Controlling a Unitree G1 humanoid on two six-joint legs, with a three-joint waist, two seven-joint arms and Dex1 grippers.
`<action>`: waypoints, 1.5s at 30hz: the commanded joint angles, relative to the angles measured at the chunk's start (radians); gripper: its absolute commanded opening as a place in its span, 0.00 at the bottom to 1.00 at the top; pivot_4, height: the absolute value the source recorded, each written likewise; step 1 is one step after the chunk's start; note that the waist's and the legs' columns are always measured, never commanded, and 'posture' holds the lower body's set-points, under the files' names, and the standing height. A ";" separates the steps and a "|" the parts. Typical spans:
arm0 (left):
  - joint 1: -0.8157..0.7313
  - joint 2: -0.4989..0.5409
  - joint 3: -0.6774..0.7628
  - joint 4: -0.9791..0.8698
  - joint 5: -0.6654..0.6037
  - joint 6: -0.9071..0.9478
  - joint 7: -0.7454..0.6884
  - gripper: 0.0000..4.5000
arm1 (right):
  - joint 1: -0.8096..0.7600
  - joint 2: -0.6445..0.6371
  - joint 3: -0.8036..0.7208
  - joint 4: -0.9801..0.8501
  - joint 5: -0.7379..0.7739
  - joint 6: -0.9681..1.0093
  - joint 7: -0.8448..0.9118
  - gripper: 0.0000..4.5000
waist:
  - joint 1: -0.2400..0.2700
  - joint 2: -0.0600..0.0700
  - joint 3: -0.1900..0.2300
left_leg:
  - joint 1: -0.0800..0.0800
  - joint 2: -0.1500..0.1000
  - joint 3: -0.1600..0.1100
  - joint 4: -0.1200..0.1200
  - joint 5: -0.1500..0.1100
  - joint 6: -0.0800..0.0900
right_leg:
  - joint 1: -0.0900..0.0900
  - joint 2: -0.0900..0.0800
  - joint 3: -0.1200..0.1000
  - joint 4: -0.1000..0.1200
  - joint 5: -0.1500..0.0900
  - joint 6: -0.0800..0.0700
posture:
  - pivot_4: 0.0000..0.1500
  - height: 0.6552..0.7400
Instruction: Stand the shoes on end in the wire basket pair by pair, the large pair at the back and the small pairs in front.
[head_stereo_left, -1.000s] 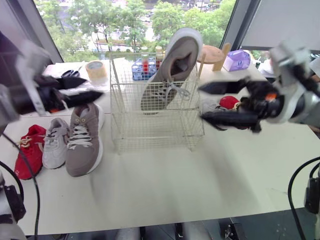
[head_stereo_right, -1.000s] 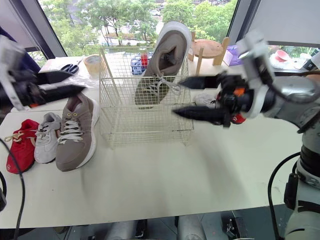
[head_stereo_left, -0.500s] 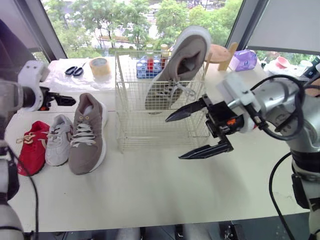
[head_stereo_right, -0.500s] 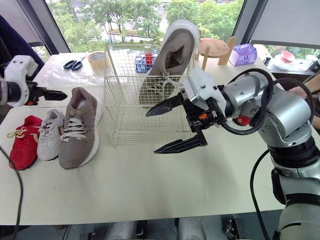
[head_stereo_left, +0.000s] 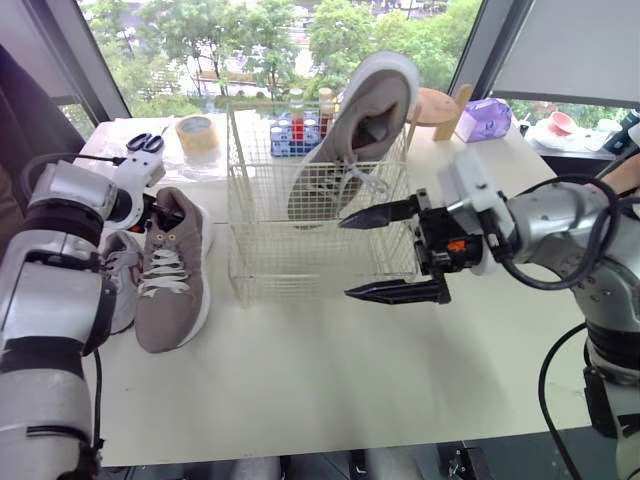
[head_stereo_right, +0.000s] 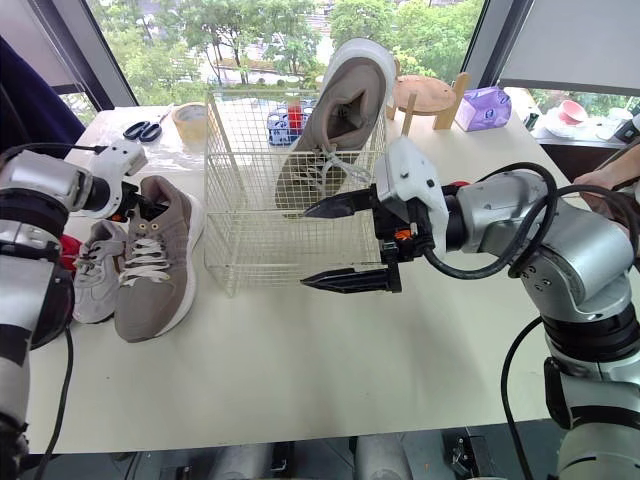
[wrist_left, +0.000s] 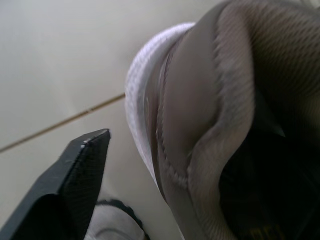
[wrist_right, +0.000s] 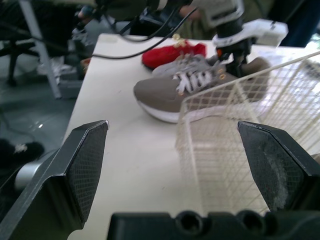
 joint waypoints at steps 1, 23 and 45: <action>-0.023 -0.020 0.068 0.063 0.015 -0.055 0.062 0.53 | -0.003 -0.006 -0.045 -0.033 0.026 0.011 -0.033 1.00 | 0.000 0.000 0.000 | 0.000 0.000 0.000 0.000 0.000 0.000 | 0.000 0.000 0.000 0.000 0.000 0.000 | 1.00 1.00; -0.130 0.000 0.806 -0.879 -0.365 -0.037 0.584 0.00 | -0.053 -0.009 -0.074 0.090 0.064 0.057 -0.065 1.00 | 0.018 -0.005 0.003 | -0.004 0.000 -0.001 0.001 -0.002 0.003 | -0.002 -0.006 -0.001 -0.001 0.003 0.005 | 1.00 1.00; 0.002 -0.355 0.466 -0.959 -0.206 -0.411 0.664 0.00 | -0.020 0.015 -0.135 0.042 0.083 0.115 -0.195 1.00 | 0.017 -0.005 0.003 | 0.000 0.001 -0.001 0.013 -0.005 0.008 | 0.007 -0.002 0.001 -0.002 0.005 0.007 | 1.00 1.00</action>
